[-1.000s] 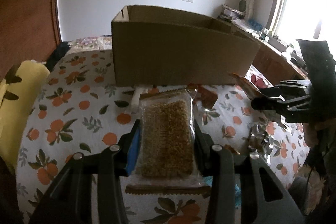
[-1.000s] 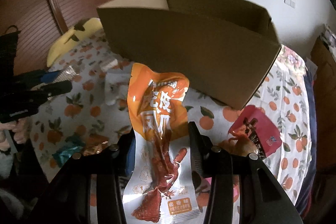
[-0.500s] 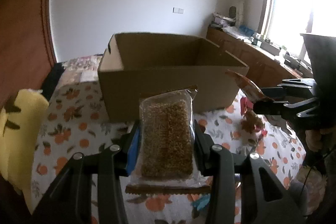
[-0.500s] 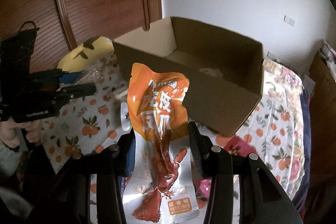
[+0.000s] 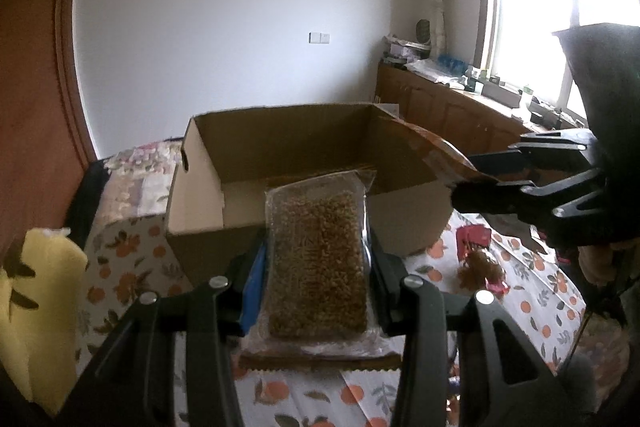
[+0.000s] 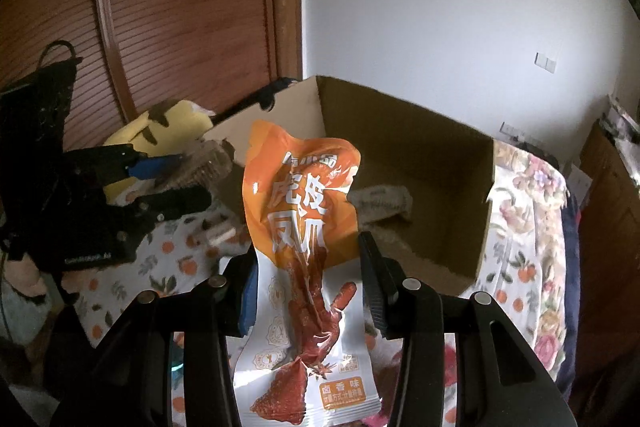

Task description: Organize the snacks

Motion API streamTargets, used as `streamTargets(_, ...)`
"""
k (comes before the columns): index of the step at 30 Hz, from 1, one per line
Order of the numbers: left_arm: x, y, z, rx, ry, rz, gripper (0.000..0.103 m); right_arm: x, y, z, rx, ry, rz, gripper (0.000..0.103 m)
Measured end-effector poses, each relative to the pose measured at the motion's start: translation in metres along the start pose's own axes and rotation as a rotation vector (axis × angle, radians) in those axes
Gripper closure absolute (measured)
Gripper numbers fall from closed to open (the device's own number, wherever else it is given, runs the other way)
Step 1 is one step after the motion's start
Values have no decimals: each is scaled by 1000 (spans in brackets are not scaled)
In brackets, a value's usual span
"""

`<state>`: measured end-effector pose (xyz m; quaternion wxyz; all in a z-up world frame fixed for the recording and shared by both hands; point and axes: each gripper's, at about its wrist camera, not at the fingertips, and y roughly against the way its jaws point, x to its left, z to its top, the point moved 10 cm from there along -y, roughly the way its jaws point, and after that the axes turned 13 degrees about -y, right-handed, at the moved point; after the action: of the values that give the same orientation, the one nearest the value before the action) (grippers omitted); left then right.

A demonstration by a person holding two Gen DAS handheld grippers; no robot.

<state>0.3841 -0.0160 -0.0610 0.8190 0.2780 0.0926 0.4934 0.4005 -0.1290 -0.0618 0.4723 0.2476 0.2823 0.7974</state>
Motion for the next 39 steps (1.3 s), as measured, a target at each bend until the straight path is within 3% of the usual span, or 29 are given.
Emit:
streamTargets(16, 56, -51, 69, -29, -15, 23, 61, -12, -45, 70, -42, 85, -48, 59)
streamTargets(21, 68, -79, 68, 6, -9, 18, 61, -30, -63, 73, -72, 58, -85, 59)
streamTargets(29, 65, -122, 55, 69, -3, -8, 61, -69, -101, 60, -28, 3, -148, 59)
streamTargets(39, 50, -142, 38, 133, -6, -24, 60, -86, -108, 54, -9, -58, -183, 58)
